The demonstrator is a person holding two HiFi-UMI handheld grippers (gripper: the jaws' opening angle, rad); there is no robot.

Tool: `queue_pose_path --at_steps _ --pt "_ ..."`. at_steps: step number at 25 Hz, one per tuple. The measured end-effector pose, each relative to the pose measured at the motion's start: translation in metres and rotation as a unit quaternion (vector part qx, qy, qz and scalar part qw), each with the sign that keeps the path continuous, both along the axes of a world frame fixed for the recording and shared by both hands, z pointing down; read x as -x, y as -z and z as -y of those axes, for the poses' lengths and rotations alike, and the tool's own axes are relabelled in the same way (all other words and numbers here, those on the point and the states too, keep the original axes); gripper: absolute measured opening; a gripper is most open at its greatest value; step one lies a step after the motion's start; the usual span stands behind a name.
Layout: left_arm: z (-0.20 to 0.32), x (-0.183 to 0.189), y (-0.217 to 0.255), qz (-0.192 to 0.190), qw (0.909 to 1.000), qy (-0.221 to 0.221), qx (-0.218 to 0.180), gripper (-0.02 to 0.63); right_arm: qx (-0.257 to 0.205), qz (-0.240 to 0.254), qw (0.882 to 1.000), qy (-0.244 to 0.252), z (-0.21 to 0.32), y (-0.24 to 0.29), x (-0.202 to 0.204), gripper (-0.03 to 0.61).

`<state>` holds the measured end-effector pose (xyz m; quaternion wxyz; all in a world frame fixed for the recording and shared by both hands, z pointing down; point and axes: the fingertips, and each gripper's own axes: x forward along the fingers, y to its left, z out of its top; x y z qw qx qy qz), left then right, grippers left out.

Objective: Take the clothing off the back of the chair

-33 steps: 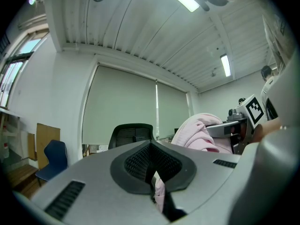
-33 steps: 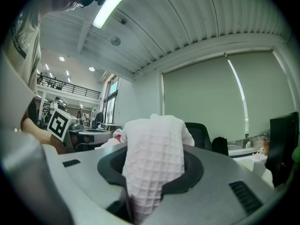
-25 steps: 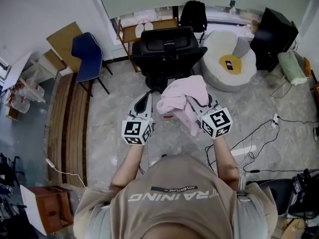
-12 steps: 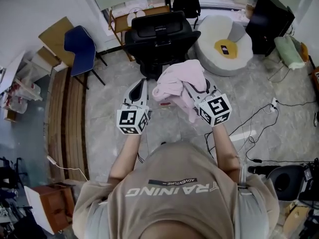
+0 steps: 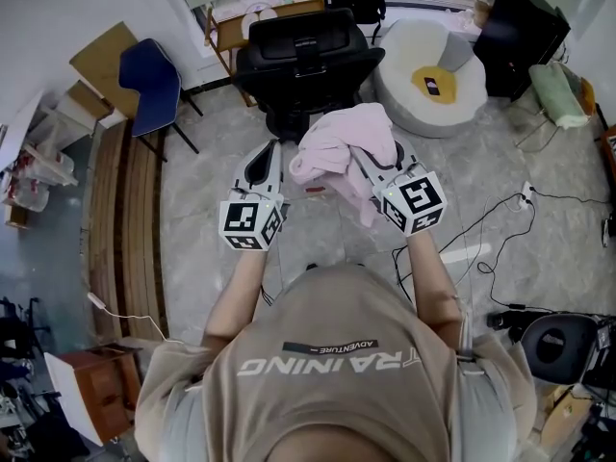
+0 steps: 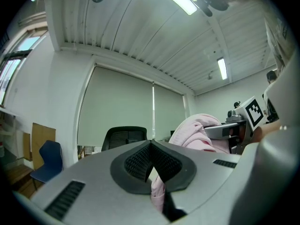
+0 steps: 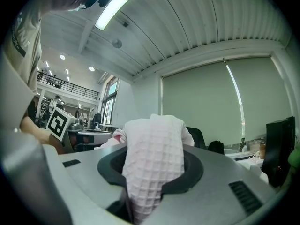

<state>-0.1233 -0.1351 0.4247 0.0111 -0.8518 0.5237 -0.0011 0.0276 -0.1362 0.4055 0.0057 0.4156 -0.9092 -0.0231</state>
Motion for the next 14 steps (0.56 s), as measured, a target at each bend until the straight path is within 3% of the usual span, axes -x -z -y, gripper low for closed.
queue_pose_path --at_steps 14 --pt "0.0018 -0.0056 -0.0039 0.009 0.9999 -0.006 0.007 0.009 0.004 -0.002 1.000 0.002 0.0014 -0.0034 -0.0017 0.166"
